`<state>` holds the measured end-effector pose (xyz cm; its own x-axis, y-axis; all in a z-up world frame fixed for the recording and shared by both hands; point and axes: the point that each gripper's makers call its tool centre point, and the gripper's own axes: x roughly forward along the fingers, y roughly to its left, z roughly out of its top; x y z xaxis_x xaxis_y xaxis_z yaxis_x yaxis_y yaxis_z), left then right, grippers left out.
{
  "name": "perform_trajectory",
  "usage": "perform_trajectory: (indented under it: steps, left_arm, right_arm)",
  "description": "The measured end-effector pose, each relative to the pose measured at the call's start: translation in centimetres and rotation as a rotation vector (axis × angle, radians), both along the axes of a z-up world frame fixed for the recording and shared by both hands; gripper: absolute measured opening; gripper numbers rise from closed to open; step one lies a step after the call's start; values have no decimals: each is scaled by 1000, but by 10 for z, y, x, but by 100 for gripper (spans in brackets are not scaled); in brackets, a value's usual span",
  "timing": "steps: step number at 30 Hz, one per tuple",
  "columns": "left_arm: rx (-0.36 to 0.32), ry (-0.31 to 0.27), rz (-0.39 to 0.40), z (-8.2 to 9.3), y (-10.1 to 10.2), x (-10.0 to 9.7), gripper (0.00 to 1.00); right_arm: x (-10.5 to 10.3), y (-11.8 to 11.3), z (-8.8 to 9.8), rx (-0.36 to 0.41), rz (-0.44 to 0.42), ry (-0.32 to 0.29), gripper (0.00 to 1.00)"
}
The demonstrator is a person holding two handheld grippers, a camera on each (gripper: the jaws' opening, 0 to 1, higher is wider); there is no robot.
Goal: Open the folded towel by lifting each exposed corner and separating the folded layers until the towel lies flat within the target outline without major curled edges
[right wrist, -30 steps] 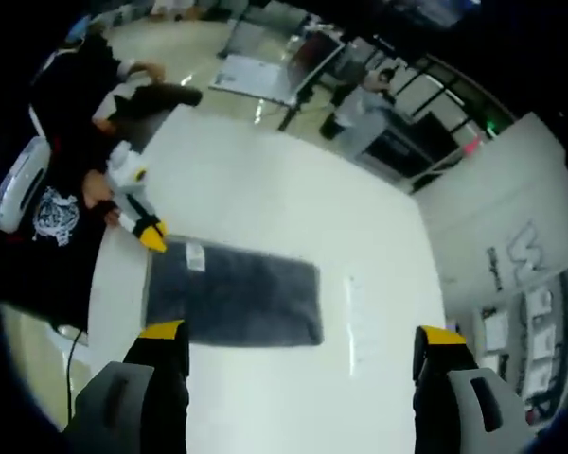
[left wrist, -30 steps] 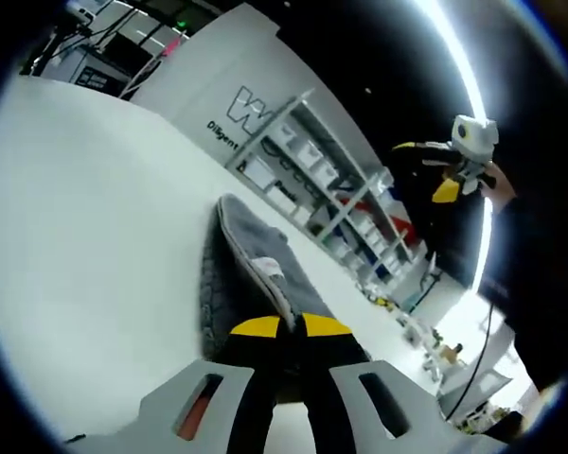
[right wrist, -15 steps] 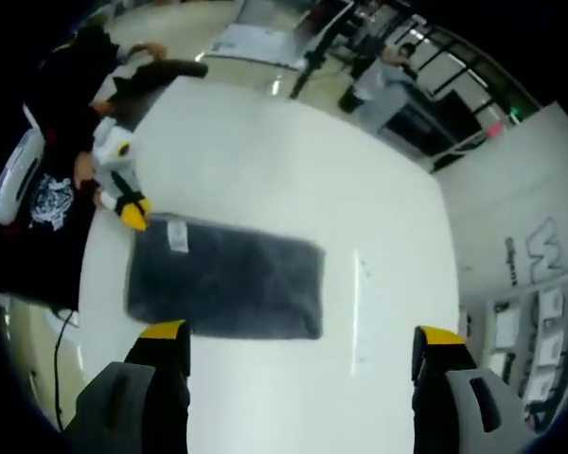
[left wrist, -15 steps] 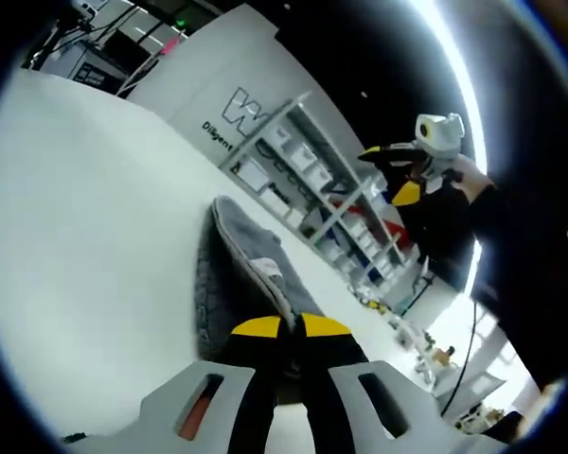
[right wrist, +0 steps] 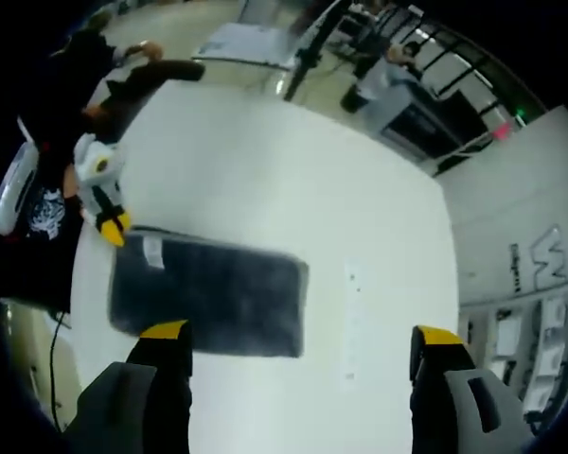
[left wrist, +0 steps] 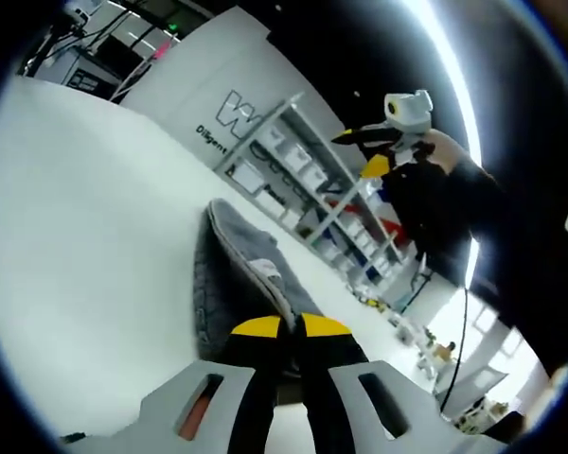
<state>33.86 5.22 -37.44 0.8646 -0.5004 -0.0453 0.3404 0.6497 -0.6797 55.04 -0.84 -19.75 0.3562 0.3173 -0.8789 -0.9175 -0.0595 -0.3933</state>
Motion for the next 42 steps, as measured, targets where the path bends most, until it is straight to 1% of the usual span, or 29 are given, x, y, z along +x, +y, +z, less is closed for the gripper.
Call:
perform_trajectory:
  steps: [5, 8, 12, 14, 18, 20, 22, 26, 31, 34, 35, 36, 37, 39, 42]
  left_arm:
    - [-3, -4, -4, 0, 0, 0, 5]
    - [-3, -8, -8, 0, 1, 0, 5]
    - [-7, -7, -13, 0, 0, 0, 5]
    - [-14, -6, -18, -1, 0, 0, 5]
    - [-18, -4, -24, -1, 0, 0, 5]
    - [-17, -6, -29, -1, 0, 0, 5]
    - [-17, -7, -27, -1, 0, 0, 5]
    - [-24, -14, -31, 0, -1, -1, 5]
    - [-26, -17, -39, 0, -2, -2, 5]
    - [-29, -15, -44, 0, -2, -2, 5]
    - [-30, -15, -45, 0, -2, -2, 5]
    - [-30, -15, -45, 0, -3, -2, 5]
    - [-30, -15, -46, 0, -3, -2, 5]
    - [-32, -15, -47, 0, -3, -2, 5]
    - [-36, -15, -47, 0, -3, -2, 5]
  right_arm:
    - [9, 13, -7, -24, 15, 8, 94]
    - [16, 20, -8, -18, 16, 8, 94]
    - [25, 29, -12, -27, 20, 16, 89]
    - [30, 33, -14, -35, 16, 23, 89]
    - [37, 38, -15, -44, 19, 18, 86]
    - [44, 43, -15, -41, 17, 22, 85]
    - [49, 46, -16, -34, 11, 18, 84]
    - [59, 46, -19, -49, -6, 15, 84]
    - [61, 51, -22, -43, -10, 18, 81]
    - [61, 52, -32, -57, 5, 26, 81]
    - [61, 52, -35, -60, 7, 28, 83]
    - [64, 52, -40, -64, 12, 15, 86]
    - [65, 53, -41, -63, 17, 9, 85]
    - [67, 53, -46, -58, 20, 9, 81]
    - [65, 50, -60, -68, 14, 51, 75]
